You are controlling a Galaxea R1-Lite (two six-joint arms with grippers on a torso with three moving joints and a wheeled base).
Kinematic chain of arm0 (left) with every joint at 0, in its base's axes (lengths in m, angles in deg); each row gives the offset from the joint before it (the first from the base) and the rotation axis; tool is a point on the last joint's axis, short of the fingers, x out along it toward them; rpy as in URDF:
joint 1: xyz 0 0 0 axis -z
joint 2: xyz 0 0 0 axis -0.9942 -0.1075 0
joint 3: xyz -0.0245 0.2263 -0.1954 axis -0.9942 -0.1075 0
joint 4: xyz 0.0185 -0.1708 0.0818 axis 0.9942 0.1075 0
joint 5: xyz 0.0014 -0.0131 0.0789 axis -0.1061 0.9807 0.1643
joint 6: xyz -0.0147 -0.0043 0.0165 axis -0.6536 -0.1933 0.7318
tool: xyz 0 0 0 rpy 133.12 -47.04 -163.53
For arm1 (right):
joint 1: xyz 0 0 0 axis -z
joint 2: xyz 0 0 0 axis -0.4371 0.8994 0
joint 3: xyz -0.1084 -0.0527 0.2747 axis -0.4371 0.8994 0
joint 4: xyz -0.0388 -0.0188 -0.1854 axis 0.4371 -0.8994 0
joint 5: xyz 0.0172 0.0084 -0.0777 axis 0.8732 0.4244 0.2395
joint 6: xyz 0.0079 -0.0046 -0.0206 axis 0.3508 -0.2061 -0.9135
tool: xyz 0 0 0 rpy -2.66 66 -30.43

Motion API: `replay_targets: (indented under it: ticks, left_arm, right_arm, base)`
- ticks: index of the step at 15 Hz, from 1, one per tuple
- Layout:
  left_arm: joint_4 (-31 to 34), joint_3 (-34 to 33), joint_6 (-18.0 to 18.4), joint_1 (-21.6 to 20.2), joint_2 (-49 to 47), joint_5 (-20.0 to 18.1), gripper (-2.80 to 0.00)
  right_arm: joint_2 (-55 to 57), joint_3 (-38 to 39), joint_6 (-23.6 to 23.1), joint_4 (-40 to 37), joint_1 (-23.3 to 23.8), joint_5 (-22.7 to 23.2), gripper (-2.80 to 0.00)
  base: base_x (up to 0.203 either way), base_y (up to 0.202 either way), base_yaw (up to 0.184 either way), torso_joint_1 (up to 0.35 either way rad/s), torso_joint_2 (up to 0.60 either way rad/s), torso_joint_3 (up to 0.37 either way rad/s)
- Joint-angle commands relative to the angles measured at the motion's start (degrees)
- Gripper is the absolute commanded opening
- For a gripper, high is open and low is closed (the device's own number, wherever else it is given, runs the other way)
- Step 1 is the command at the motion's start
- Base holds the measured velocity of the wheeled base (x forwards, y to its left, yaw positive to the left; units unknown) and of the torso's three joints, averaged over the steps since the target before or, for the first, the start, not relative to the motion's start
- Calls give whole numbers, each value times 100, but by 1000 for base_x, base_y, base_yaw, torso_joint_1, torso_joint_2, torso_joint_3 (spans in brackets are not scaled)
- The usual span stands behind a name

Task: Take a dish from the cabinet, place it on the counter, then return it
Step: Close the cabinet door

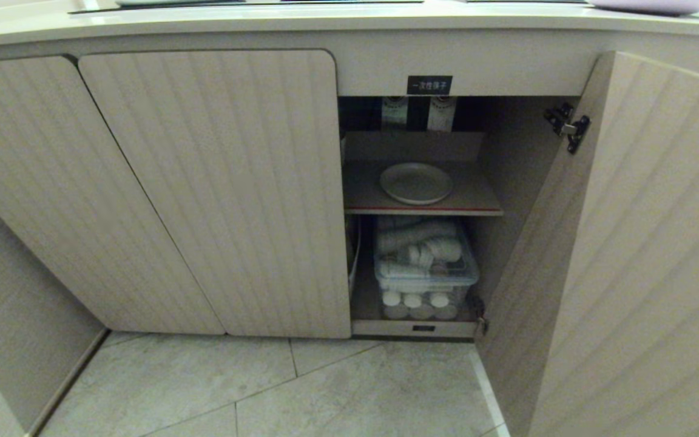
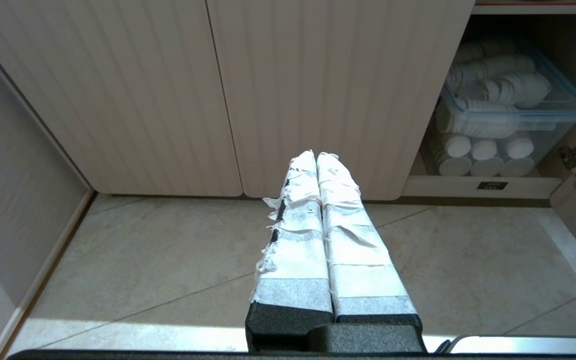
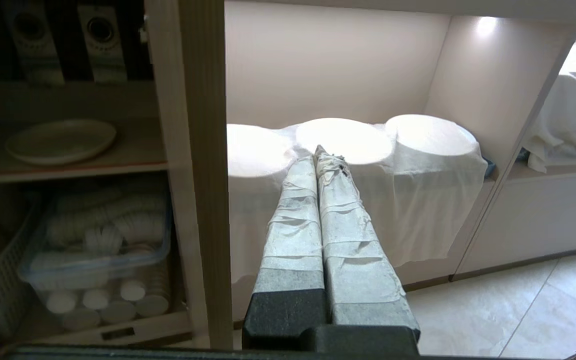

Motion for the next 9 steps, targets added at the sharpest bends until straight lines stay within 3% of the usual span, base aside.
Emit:
replay_targets:
  ticks: [1,9]
  left_arm:
    - [0,0,1,0,2,0,-280]
    - [0,0,1,0,2,0,-280]
  right_arm:
    - [543,-271,44,24,43,-9,-280]
    - [903,-459,377,32,-227,156,-280]
  base:
    - [0,0,0,0,0,0]
    - [0,0,0,0,0,0]
